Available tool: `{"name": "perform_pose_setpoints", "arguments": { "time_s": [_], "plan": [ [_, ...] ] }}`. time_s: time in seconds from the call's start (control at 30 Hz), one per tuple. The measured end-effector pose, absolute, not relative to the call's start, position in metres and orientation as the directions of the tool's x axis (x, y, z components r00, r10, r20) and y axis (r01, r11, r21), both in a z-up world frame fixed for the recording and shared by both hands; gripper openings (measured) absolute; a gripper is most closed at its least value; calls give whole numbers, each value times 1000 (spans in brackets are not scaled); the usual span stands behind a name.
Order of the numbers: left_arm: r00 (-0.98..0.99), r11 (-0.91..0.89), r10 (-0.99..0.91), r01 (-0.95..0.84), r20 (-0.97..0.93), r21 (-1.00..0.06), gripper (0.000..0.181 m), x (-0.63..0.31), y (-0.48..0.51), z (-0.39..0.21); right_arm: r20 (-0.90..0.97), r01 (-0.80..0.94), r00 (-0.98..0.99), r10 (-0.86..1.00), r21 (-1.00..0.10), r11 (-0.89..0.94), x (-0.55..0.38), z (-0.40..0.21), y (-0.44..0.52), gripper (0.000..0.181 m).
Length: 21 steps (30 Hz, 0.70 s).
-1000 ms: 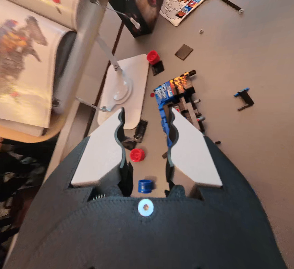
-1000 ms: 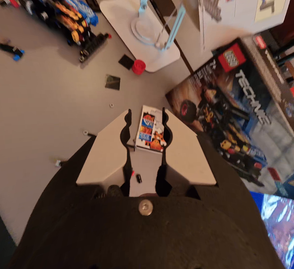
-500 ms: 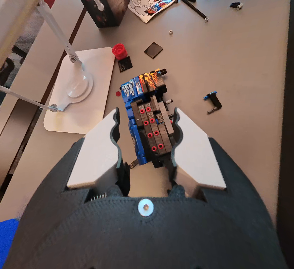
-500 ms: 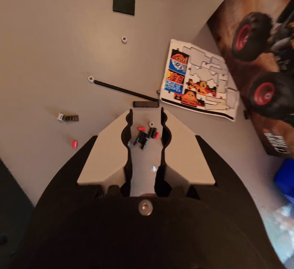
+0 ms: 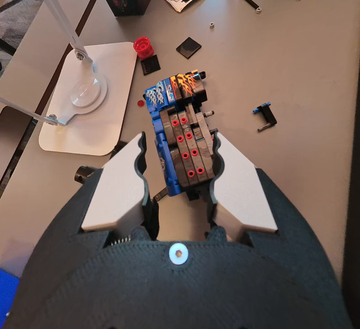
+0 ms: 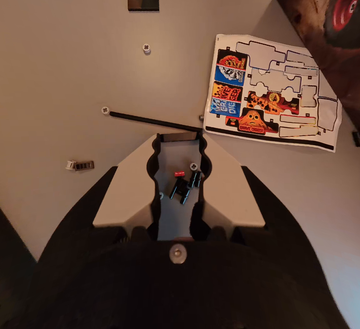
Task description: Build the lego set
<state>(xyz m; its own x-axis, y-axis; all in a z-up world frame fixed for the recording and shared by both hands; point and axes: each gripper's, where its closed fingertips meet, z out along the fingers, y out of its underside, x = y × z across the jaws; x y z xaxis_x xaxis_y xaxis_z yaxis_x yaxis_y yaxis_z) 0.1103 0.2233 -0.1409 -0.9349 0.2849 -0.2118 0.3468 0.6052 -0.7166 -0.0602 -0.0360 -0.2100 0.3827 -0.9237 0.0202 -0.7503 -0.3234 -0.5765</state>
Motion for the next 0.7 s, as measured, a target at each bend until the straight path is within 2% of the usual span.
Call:
{"name": "perform_pose_setpoints", "arguments": {
  "time_s": [0.2,0.43,0.7],
  "plan": [
    [-936,604,293,340,-196,-721,67,109,228,-141,-3,-709,403,-915,-634,-310,-63,-192,-19,38],
    [-940,645,294,328,-172,-691,64,110,242,-146,25,-537,544,-839,-758,-371,-35,-131,67,38],
    [-963,680,242,253,-115,-688,64,102,242,-146,-23,-450,600,-800,-836,-314,16,-113,154,38]
  ]
}}
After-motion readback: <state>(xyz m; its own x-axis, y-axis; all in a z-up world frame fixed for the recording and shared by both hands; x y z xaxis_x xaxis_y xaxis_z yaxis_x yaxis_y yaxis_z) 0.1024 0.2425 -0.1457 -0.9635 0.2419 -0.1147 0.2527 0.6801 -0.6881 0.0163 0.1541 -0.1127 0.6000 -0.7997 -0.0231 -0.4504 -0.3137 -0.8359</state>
